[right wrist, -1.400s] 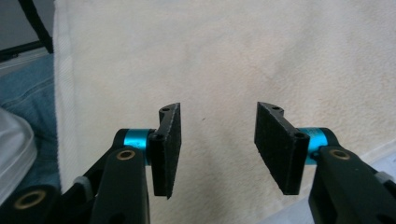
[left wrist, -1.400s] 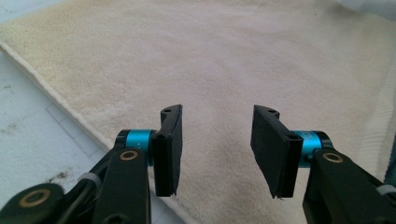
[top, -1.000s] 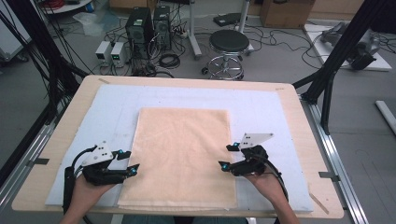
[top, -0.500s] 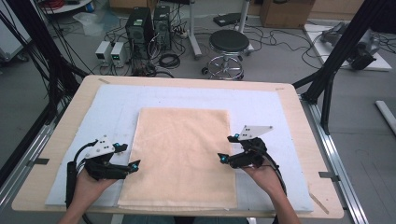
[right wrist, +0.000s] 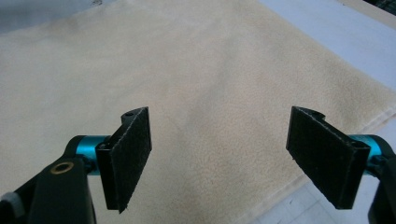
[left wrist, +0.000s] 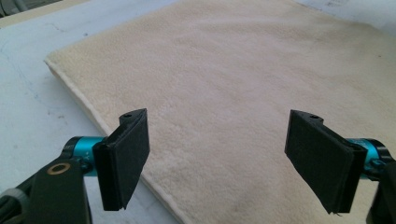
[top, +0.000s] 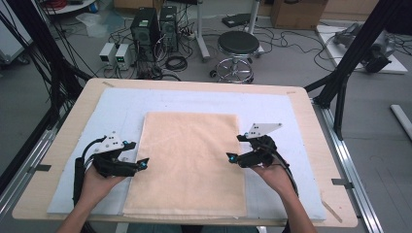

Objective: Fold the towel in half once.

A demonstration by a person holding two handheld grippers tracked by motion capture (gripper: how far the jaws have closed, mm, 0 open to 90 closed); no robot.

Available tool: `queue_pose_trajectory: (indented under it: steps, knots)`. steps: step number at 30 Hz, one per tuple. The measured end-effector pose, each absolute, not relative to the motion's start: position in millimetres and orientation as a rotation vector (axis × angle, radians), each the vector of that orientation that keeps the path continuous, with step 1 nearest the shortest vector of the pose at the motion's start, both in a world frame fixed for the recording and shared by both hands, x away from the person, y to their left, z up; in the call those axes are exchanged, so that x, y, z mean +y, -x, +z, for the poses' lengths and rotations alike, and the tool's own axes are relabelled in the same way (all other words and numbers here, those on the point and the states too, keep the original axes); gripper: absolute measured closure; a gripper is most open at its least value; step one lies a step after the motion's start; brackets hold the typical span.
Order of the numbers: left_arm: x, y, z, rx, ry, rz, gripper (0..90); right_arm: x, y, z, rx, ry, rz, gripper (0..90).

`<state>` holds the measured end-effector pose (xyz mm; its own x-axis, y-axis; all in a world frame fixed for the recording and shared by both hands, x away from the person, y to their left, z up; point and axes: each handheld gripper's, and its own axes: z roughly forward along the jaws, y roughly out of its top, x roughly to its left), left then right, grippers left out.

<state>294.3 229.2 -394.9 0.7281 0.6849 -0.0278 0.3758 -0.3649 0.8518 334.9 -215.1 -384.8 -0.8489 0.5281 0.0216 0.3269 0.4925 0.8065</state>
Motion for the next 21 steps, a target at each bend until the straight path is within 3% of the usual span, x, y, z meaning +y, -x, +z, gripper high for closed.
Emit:
queue_pose_trajectory:
  steps: [21]
  knots:
    - [224.6, -323.9, -372.4, 0.815, -1.992, 0.426, 23.6, -205.9, -364.0, -370.1, 2.517, -0.724, 1.250, 20.8]
